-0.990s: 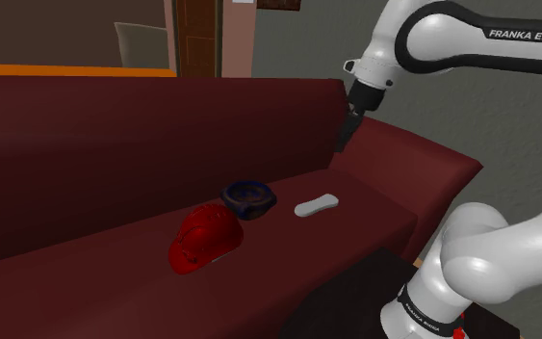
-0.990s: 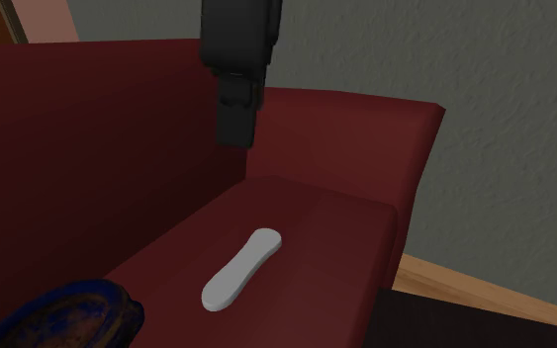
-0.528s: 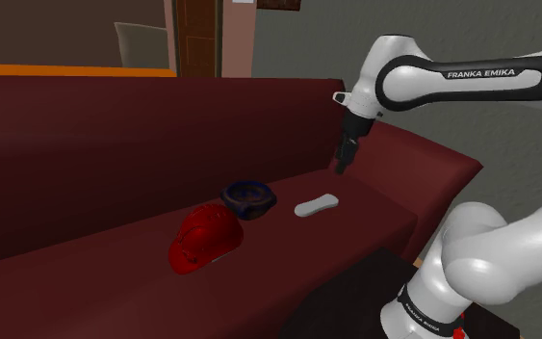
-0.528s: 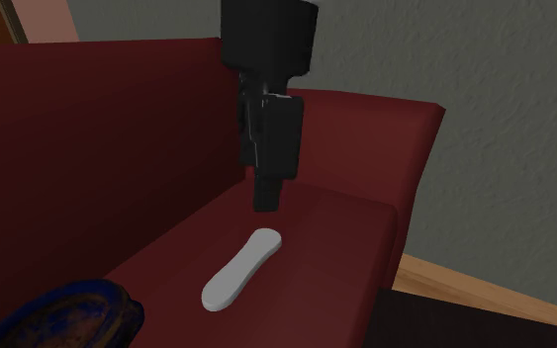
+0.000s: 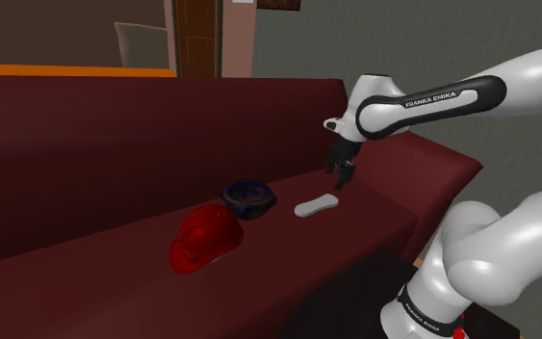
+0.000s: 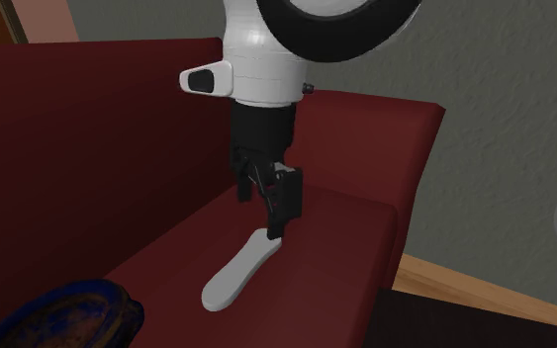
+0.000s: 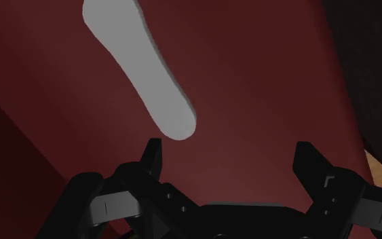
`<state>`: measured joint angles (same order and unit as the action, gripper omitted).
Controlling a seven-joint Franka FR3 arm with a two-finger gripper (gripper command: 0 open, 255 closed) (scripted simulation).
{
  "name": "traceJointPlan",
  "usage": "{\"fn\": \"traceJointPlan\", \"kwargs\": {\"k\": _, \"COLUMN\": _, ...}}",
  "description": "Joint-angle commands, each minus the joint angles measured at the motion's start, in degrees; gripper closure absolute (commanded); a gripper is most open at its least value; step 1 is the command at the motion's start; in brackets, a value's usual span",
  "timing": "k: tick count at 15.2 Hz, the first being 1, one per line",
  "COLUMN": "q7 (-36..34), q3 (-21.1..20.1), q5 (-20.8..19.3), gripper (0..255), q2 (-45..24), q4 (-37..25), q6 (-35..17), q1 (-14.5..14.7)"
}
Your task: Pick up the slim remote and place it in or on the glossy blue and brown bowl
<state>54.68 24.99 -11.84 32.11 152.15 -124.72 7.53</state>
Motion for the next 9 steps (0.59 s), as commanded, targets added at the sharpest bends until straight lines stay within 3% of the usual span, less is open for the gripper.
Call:
{"fn": "traceJointPlan", "kwargs": {"k": 1, "q7": 5.7, "q3": 2.9, "q5": -0.8, "gripper": 0, "q2": -3.9, "q4": 0.0, "q6": -3.7, "q1": 1.2}}
{"fn": "traceJointPlan", "kwargs": {"k": 5, "q7": 17.5, "q3": 9.0, "q5": 0.2, "gripper": 0, "q2": -13.5, "q4": -1.4, "q6": -11.3, "q1": 4.5}}
{"fn": "traceJointPlan", "kwargs": {"k": 9, "q7": 32.2, "q3": 14.6, "q5": 6.4, "gripper": 0, "q2": -25.1, "q4": -4.3, "q6": -18.5, "q1": 9.0}}
